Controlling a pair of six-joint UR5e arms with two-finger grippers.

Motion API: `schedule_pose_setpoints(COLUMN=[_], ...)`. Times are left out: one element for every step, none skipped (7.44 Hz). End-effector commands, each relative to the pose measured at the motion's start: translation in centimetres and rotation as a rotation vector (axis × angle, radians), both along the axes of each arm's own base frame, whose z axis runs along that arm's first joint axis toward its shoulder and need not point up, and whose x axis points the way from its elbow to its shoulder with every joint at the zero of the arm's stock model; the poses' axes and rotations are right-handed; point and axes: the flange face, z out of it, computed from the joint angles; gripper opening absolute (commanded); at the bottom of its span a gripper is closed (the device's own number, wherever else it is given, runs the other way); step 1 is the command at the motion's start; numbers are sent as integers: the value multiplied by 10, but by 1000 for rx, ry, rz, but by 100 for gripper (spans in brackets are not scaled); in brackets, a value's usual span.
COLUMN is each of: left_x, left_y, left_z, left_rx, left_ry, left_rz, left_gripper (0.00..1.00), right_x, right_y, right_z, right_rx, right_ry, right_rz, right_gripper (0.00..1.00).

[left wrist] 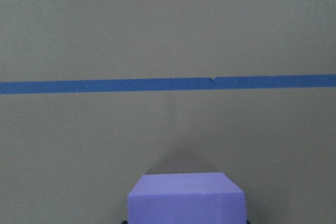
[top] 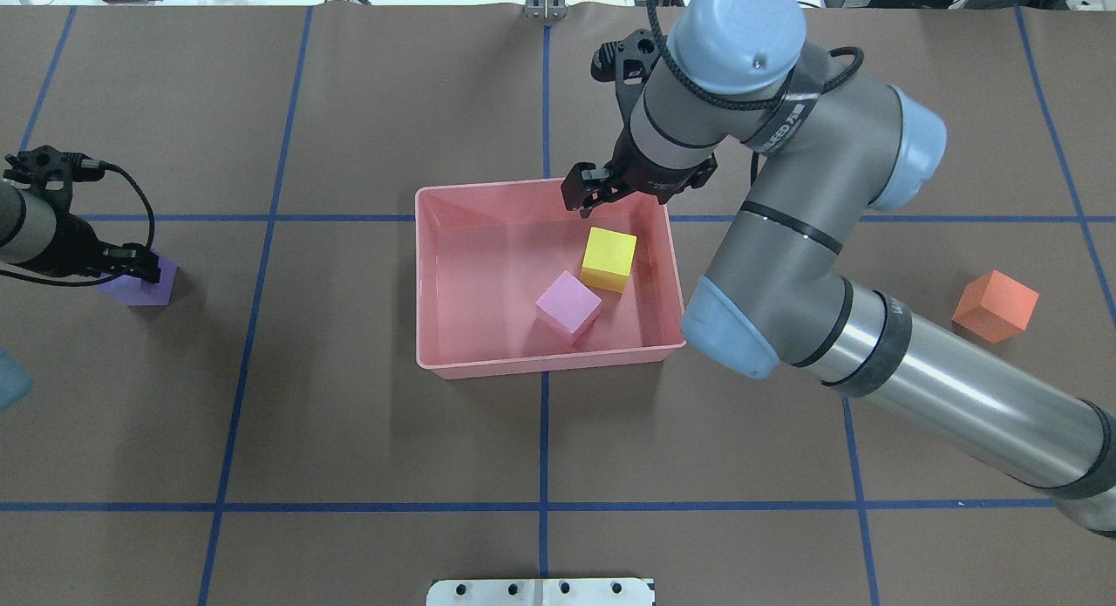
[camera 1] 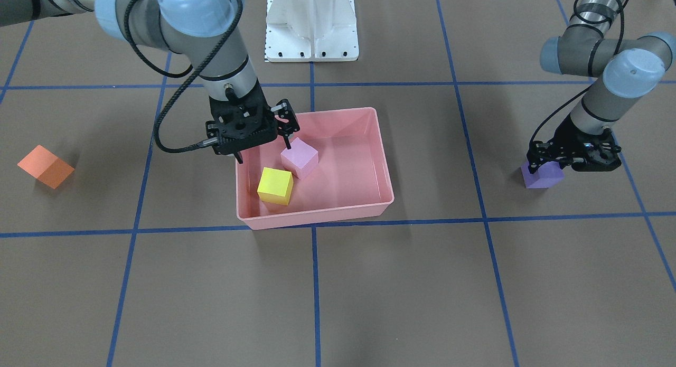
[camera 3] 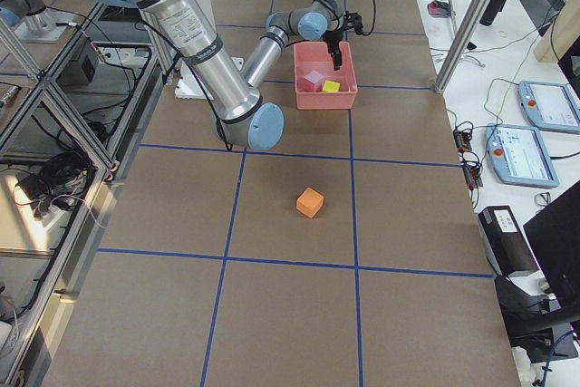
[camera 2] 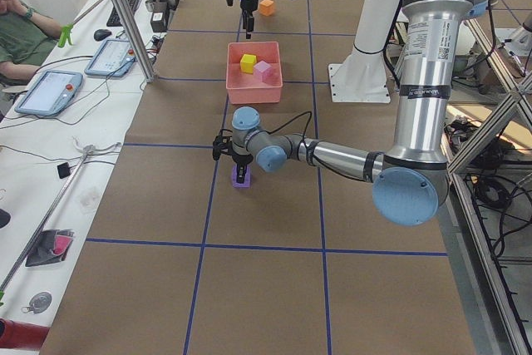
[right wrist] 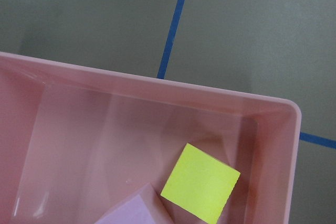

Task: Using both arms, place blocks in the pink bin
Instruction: 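Grasp the purple cube with the left gripper and carry it over the bin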

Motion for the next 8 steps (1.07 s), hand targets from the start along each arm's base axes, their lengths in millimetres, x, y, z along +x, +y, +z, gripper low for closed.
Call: schedule_pose_setpoints(left_x=[-54,-58,-56,-51,-46,-28,18,64], left_y=[-18,-17,-28,-37,-39,-39,-24,-8], left_z=[-32,-71,-140,-213,-266,-309,-347,-382], left_rx=[-83,-84,-106,-134,-151,-195,-244,-248], left_ry=[95,104,92,79,81,121,154,150], left_rz=[-24,-26,-35,-49,-58,-109,-108,-156], left_gripper=[0,0,0,0,0,0,0,0], right_x=[80,114,162,198,215,221,226,235], right_y=[-37,-53,-69,-72,-63,-49,-36,-21], right_z=[18,52,107,161,211,250,277,308], right_rx=[-18,14,60,136,207,243,266,293], right_ry=[65,151,215,266,279,276,268,274], right_rz=[11,-22,-66,-143,-194,-223,-255,-286], right_gripper=[100,100,100,100,100,100,100,100])
